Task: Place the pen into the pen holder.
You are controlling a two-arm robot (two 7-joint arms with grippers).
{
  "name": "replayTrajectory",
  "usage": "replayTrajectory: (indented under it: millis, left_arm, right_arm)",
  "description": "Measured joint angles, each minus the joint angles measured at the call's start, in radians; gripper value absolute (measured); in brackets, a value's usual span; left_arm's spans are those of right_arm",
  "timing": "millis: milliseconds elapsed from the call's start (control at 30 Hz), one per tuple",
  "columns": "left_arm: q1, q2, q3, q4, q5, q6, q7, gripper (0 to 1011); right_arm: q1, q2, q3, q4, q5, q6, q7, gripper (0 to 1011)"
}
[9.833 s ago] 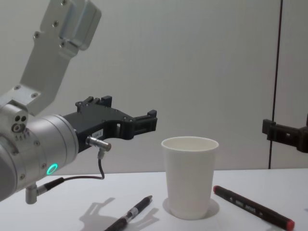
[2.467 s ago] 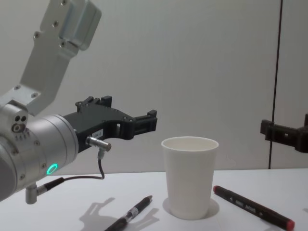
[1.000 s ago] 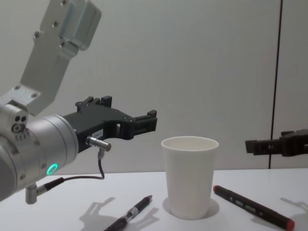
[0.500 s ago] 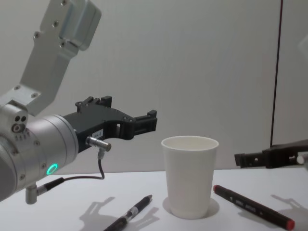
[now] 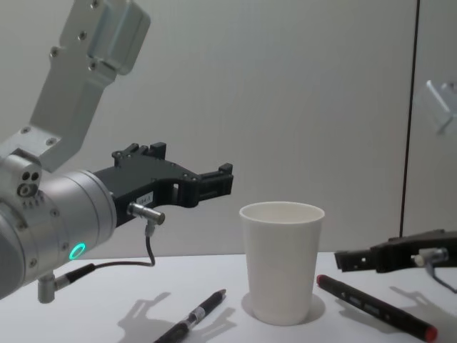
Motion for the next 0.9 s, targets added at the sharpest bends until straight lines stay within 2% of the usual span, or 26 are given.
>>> replayTrajectory:
  millis: [433, 900]
  left_arm:
    - [0.0, 0.0, 0.0, 0.0, 0.0, 0.0, 0.0, 1001]
    - [0.0, 0.0, 0.0, 0.0, 0.0, 0.0, 0.0, 1001]
  right_arm:
    - [0.031, -0.039, -0.026, 0.096, -0.022, -0.024, 0.008, 1001]
    - [0.044, -0.059, -0.039, 0.148, -0.03, -0.033, 0.017, 1001]
